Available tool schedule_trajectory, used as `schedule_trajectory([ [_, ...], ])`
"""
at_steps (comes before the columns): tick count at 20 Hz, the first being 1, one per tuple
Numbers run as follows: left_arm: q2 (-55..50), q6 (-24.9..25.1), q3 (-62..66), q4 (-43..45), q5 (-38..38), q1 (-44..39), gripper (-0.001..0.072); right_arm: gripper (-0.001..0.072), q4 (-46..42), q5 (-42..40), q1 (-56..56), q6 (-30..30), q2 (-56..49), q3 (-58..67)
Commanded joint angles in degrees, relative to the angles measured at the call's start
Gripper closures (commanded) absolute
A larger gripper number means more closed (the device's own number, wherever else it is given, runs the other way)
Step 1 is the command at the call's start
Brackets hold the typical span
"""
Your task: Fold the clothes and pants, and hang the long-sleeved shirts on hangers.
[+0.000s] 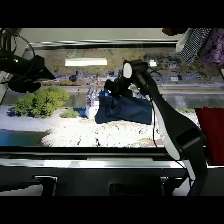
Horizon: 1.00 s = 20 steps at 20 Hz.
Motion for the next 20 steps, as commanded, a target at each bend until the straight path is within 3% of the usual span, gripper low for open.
schedule_trajectory([
  [1, 0.28, 1.14, -0.04, 0.11, -0.46, 0.33, 0.0691, 0.0686, 2.4, -1.33, 1.99, 0.76, -2.67, 0.0],
  [3, 0.24, 1.14, -0.04, 0.11, -0.46, 0.33, 0.0691, 0.0685, 2.86, -1.62, 2.21, 0.76, -3.52, 0.02],
  [4, 0.24, 1.14, -0.04, 0.11, -0.46, 0.33, 0.0691, 0.0648, 3.63, -2.29, 2.23, 0.72, -3.82, 0.02],
  [5, 0.24, 1.14, -0.04, 0.11, -0.44, 0.33, 0.0691, 0.0553, 4.94, -3.69, 2.21, 0.17, -3.91, 0.02],
  [7, 0.24, 1.14, -0.04, 0.11, -0.44, 0.33, 0.0691, 0.0451, 8.31, -7.04, 2.21, -3.17, -3.23, 0.02],
  [9, 0.22, 1.14, -0.04, 0.11, -0.37, 0.31, 0.0691, 0.0183, 10.14, -9.16, 1.9, -4.31, -1.22, 0.02],
  [12, 0.22, 1.11, -0.04, 0.09, -0.39, 0.31, 0.0691, 0.0179, 8.72, -6.84, -2.19, -8.31, 4.48, 0.02],
  [14, 0.28, 1.09, -0.04, 0.07, -0.42, 0.31, 0.0691, 0.0107, 6.03, -0.61, -8.17, -13.88, 8.79, 0.02],
  [16, 0.44, 1.11, -0.04, -0.17, -0.46, 0.31, 0.0691, 0.0103, 3.89, 6.34, -16.15, -20.68, 12.13, 0.0],
  [20, 0.68, 2.84, -0.04, -0.13, -0.44, 0.31, 0.0691, 0.0102, 9.33, 10.86, -33.46, -29.49, 13.27, -3.58],
])
